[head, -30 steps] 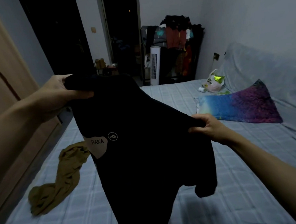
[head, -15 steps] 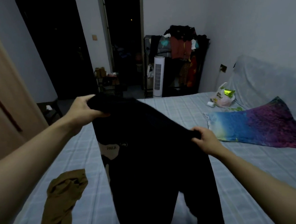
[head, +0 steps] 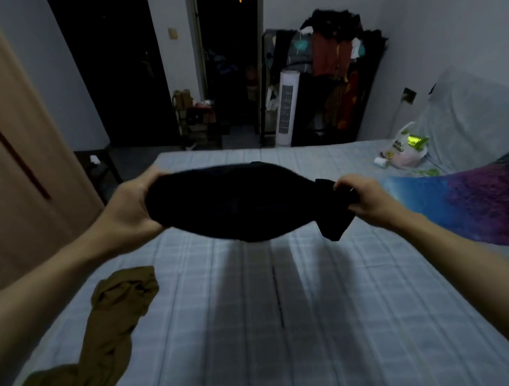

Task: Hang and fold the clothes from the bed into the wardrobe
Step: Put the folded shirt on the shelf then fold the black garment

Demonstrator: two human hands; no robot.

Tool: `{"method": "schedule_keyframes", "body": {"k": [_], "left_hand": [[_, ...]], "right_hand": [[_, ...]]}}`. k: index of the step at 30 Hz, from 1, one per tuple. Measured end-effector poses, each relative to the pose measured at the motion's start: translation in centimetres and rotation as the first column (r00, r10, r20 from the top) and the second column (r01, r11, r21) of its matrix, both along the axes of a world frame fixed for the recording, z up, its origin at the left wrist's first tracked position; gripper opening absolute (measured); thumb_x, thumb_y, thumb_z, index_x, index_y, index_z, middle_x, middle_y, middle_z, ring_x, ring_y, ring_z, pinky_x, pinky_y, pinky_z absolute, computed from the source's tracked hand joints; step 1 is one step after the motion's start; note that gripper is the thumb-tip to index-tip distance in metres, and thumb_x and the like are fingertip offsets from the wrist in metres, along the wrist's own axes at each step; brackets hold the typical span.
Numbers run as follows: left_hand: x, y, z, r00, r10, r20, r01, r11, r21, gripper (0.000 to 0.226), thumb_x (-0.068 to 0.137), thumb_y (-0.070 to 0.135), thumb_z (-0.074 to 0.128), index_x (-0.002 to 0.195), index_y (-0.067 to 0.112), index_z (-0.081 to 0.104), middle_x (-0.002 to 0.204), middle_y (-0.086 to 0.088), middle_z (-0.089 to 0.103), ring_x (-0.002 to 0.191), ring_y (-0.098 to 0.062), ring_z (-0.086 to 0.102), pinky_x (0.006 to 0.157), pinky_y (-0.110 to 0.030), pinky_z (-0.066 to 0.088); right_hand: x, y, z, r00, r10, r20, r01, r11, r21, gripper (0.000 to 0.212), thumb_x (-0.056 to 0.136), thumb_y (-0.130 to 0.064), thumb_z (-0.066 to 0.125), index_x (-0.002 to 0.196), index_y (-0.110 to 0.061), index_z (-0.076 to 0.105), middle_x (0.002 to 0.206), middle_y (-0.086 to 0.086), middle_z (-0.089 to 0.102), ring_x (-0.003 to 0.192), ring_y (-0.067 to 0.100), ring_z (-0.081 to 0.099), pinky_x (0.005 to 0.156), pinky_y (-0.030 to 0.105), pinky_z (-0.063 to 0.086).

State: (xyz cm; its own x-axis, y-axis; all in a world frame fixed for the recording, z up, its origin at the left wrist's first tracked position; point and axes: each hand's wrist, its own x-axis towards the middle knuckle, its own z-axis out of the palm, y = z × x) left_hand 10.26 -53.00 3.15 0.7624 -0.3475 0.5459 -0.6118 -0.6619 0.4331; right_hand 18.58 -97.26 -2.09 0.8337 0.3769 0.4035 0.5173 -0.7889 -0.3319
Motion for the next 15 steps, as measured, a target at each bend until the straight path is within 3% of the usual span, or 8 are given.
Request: {"method": "schedule_keyframes", "body": {"k": [3, 5, 8, 11, 14, 15], "left_hand": [[-3.3, -1.0, -8.1, 0.999, -0.018, -0.04, 0.019, 0.999, 0.028, 0.033, 0.079, 0.031, 0.063, 0.11, 0.023, 0.057, 0.098, 0.003, 0.065, 0.089, -0.012, 0.064, 0.075, -0.025, 0.05], [-6.5, -1.7, -15.3, 0.991, -0.058, -0.119, 0.069, 0.993, 0.092, 0.033, 0.078, 0.022, 0.064, 0.11, 0.022, 0.057, 0.099, -0.004, 0.066, 0.089, -0.022, 0.065, 0.076, -0.035, 0.052], [-12.8, -3.0, -27.0, 0.962, -0.16, -0.22, 0.227, 0.917, 0.327, 0.034, 0.081, 0.01, 0.057, 0.113, 0.021, 0.054, 0.1, -0.002, 0.063, 0.085, -0.02, 0.063, 0.071, -0.029, 0.051], [-19.4, -4.2, -36.4, 0.896, -0.258, -0.361, 0.404, 0.813, 0.42, 0.034, 0.078, 0.011, 0.061, 0.11, 0.024, 0.056, 0.1, 0.003, 0.06, 0.084, -0.016, 0.06, 0.068, -0.024, 0.048], [-23.3, -4.9, -41.3, 0.778, -0.175, -0.603, 0.548, 0.657, 0.517, 0.03, 0.073, 0.031, 0.072, 0.102, 0.032, 0.065, 0.1, 0.012, 0.063, 0.084, -0.006, 0.062, 0.067, -0.017, 0.049], [-23.7, -4.9, -41.9, 0.722, -0.1, -0.685, 0.582, 0.623, 0.522, 0.027, 0.077, 0.033, 0.069, 0.104, 0.031, 0.066, 0.107, 0.011, 0.063, 0.092, -0.007, 0.063, 0.073, -0.019, 0.05]], "right_hand": [[-3.4, -0.5, -7.6, 0.987, 0.044, -0.155, -0.062, 0.991, -0.115, 0.033, 0.063, 0.016, 0.069, 0.093, 0.001, 0.065, 0.093, 0.016, 0.064, 0.084, 0.032, 0.063, 0.076, 0.036, 0.048], [-6.4, -1.1, -14.4, 0.946, 0.047, -0.321, -0.11, 0.978, -0.178, 0.031, 0.068, 0.011, 0.067, 0.096, 0.0, 0.065, 0.097, 0.017, 0.064, 0.09, 0.034, 0.063, 0.079, 0.038, 0.049], [-12.4, -2.0, -25.5, 0.846, -0.013, -0.533, -0.171, 0.94, -0.295, 0.031, 0.083, -0.005, 0.063, 0.114, -0.007, 0.062, 0.113, 0.011, 0.061, 0.107, 0.027, 0.058, 0.092, 0.031, 0.043], [-18.9, -2.3, -34.4, 0.753, -0.084, -0.653, -0.233, 0.893, -0.384, 0.012, 0.09, -0.02, 0.057, 0.101, -0.015, 0.058, 0.109, 0.002, 0.057, 0.105, 0.023, 0.057, 0.083, 0.026, 0.041], [-23.6, -2.3, -39.2, 0.681, -0.167, -0.713, -0.314, 0.813, -0.49, 0.014, 0.091, -0.022, 0.054, 0.103, -0.018, 0.06, 0.114, -0.001, 0.055, 0.107, 0.021, 0.056, 0.086, 0.031, 0.045], [-24.5, -2.4, -39.8, 0.662, -0.19, -0.725, -0.318, 0.805, -0.501, 0.017, 0.091, -0.023, 0.054, 0.105, -0.019, 0.061, 0.116, -0.002, 0.055, 0.108, 0.02, 0.056, 0.087, 0.033, 0.047]]}}
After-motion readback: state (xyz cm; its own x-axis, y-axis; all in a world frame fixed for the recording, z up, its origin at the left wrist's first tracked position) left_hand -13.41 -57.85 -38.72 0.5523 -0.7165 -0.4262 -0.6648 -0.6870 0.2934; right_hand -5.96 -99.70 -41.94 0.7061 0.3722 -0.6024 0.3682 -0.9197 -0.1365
